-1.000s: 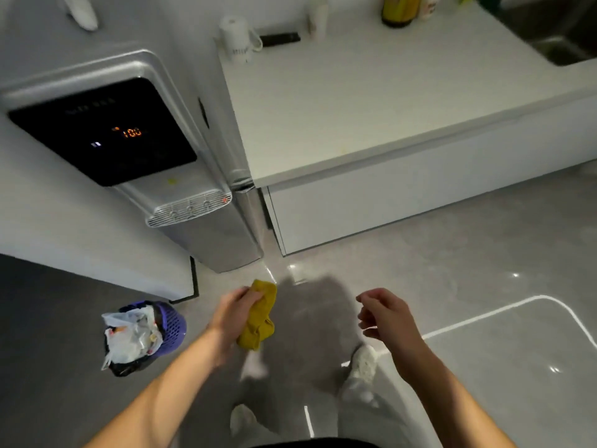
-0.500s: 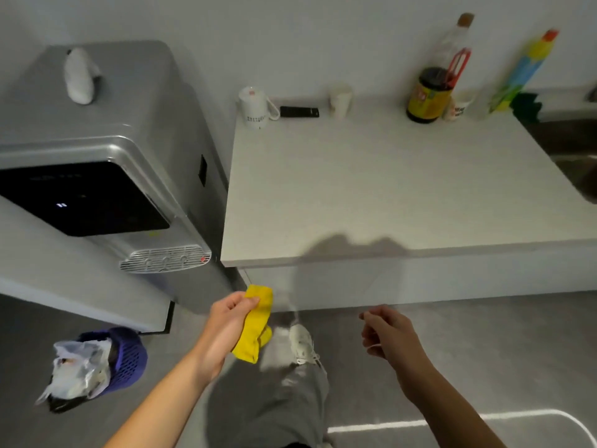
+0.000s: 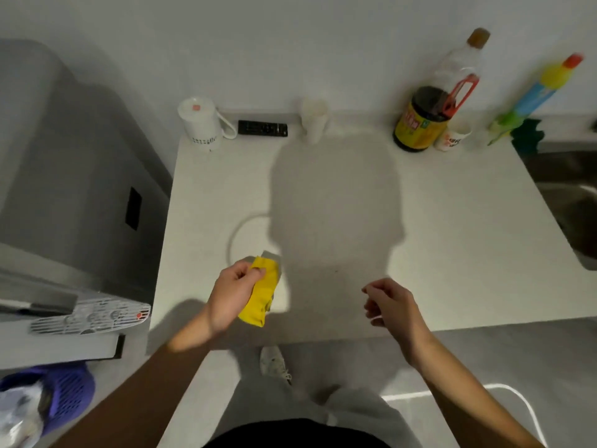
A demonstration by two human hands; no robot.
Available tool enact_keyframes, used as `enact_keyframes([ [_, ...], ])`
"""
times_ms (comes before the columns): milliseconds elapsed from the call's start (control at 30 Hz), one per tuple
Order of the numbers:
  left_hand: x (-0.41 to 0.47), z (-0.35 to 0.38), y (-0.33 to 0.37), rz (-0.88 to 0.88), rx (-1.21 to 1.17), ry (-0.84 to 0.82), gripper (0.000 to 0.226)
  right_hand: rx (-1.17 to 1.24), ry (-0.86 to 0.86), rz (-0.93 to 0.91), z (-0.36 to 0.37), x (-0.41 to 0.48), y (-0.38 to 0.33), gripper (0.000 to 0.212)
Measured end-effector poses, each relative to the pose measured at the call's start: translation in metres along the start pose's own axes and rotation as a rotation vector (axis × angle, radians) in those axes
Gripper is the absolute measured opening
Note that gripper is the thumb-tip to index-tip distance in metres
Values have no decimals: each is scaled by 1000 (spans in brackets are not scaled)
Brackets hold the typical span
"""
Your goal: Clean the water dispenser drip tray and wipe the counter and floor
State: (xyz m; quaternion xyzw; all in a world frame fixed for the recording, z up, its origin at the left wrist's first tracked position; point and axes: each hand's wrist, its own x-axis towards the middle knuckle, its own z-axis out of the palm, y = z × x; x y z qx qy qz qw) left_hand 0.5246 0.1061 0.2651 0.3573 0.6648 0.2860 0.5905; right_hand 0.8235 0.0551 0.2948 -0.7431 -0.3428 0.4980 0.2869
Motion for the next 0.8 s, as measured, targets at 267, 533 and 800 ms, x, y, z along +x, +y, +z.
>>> enact_keyframes([
  [267, 66, 53, 34, 173, 402, 81, 18, -549, 7, -220, -30, 107, -3, 12],
  [533, 72, 98, 34, 294, 832, 199, 33, -799, -110, -307, -36, 155, -8, 25],
  [800, 65, 97, 45, 207, 1025, 172, 55, -677, -230, -296, -44, 166, -15, 17],
])
